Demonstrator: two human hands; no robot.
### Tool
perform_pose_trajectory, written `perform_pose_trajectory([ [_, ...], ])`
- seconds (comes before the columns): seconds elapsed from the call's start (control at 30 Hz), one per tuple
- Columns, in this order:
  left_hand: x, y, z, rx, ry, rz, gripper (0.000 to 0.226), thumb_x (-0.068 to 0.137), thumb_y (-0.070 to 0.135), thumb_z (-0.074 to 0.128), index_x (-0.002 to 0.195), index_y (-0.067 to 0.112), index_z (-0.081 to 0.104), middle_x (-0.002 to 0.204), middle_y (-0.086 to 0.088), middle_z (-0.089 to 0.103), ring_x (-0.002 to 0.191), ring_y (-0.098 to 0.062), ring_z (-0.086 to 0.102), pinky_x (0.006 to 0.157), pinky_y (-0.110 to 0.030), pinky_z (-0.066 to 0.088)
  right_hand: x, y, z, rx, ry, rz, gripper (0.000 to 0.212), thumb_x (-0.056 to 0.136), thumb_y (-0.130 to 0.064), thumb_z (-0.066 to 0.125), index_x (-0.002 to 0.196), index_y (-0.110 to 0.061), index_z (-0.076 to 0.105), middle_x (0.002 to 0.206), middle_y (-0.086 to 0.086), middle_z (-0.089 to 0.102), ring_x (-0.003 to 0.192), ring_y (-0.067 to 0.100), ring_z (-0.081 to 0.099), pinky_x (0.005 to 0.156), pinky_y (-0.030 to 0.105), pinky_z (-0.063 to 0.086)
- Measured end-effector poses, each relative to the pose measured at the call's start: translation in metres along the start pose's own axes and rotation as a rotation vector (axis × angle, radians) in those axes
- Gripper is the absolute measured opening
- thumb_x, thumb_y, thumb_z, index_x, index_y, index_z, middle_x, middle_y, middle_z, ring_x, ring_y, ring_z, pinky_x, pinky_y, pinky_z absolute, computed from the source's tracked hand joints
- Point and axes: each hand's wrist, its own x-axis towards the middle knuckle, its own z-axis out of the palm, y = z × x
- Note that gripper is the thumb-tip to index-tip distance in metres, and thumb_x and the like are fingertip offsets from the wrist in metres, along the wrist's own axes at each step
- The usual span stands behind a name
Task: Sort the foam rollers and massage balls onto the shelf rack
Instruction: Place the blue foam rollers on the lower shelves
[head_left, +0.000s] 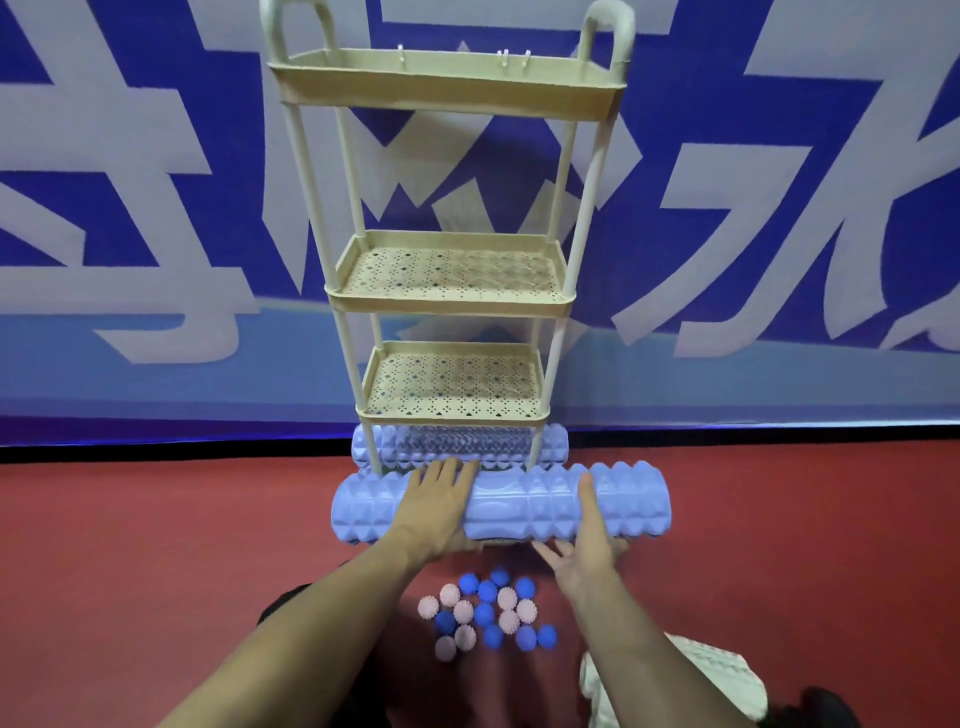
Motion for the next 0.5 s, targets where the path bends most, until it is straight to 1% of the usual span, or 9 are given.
perform_pose_trajectory([
  [0.13,0.002,-0.015,0.003,0.031,0.071,0.039,0.108,0.058,0.083,0.041,0.143,0.017,0.04,0.128,-0.007,0.052,0.116,-0.033,0.051,0.1,-0.049,0.041,0.026,-0.008,-0.015,-0.101,0.068,0.018,0.123,0.032,-0.073,0.09,0.138,-0.031,0.044,0.125,0.0,0.067,0.103,0.027,0.07,0.062,0.047,0.06],
  [0.17,0.002,-0.022,0.004,0.039,0.086,0.055,0.106,0.059,0.083,0.041,0.141,0.016,0.043,0.125,-0.007,0.053,0.113,-0.032,0.054,0.098,-0.048,0.043,0.029,-0.014,-0.019,-0.127,0.095,0.025,0.128,0.033,-0.074,0.09,0.142,-0.031,0.037,0.128,0.0,0.064,0.104,0.026,0.069,0.062,0.046,0.06],
  [0.2,0.002,-0.031,0.006,0.04,0.096,0.071,0.103,0.06,0.081,0.045,0.14,0.015,0.044,0.124,-0.007,0.054,0.111,-0.032,0.055,0.097,-0.047,0.044,0.028,-0.021,-0.02,-0.156,0.104,0.029,0.128,0.039,-0.072,0.09,0.145,-0.033,0.028,0.128,0.001,0.061,0.105,0.027,0.068,0.067,0.05,0.06],
  [0.23,0.002,-0.039,0.008,0.039,0.107,0.093,0.101,0.061,0.079,0.051,0.139,0.015,0.044,0.124,-0.006,0.054,0.11,-0.032,0.056,0.097,-0.046,0.045,0.027,-0.028,-0.024,-0.191,0.109,0.021,0.121,0.05,-0.065,0.09,0.145,-0.037,0.021,0.124,0.001,0.059,0.105,0.028,0.067,0.075,0.054,0.059],
  [0.27,0.002,-0.048,0.01,0.041,0.115,0.117,0.099,0.062,0.077,0.056,0.139,0.015,0.045,0.124,-0.006,0.055,0.11,-0.031,0.057,0.098,-0.046,0.045,0.025,-0.035,-0.027,-0.231,0.095,0.017,0.11,0.06,-0.059,0.089,0.144,-0.04,0.02,0.12,0.002,0.06,0.105,0.028,0.067,0.082,0.056,0.057],
  [0.3,0.003,-0.055,0.011,0.045,0.127,0.146,0.098,0.063,0.076,0.058,0.138,0.014,0.046,0.124,-0.006,0.055,0.109,-0.03,0.057,0.098,-0.045,0.045,0.022,-0.04,-0.028,-0.268,0.056,0.036,0.099,0.066,-0.055,0.087,0.142,-0.038,0.026,0.118,0.002,0.062,0.104,0.028,0.067,0.086,0.055,0.056],
  [0.37,0.003,-0.067,0.013,0.041,0.149,0.205,0.095,0.066,0.078,0.06,0.136,0.015,0.049,0.12,-0.004,0.056,0.104,-0.027,0.056,0.096,-0.043,0.045,0.017,-0.048,-0.03,-0.355,-0.09,0.133,0.077,0.071,-0.058,0.081,0.134,-0.029,0.048,0.118,0.006,0.069,0.101,0.028,0.069,0.079,0.048,0.06],
  [0.43,0.004,-0.074,0.015,0.033,0.136,0.241,0.092,0.069,0.08,0.057,0.136,0.017,0.048,0.121,-0.002,0.056,0.104,-0.026,0.055,0.098,-0.044,0.043,0.013,-0.051,-0.032,-0.472,-0.229,0.197,0.053,0.082,-0.059,0.068,0.118,-0.021,0.064,0.108,0.011,0.074,0.094,0.025,0.071,0.069,0.038,0.062],
  [0.5,0.006,-0.075,0.016,0.034,0.054,0.221,0.094,0.072,0.08,0.051,0.144,0.02,0.041,0.131,0.0,0.051,0.12,-0.025,0.05,0.111,-0.051,0.033,0.021,-0.044,-0.038,-0.543,-0.252,0.196,0.049,0.082,-0.059,0.067,0.109,-0.019,0.068,0.094,0.01,0.076,0.088,0.022,0.073,0.071,0.035,0.06],
])
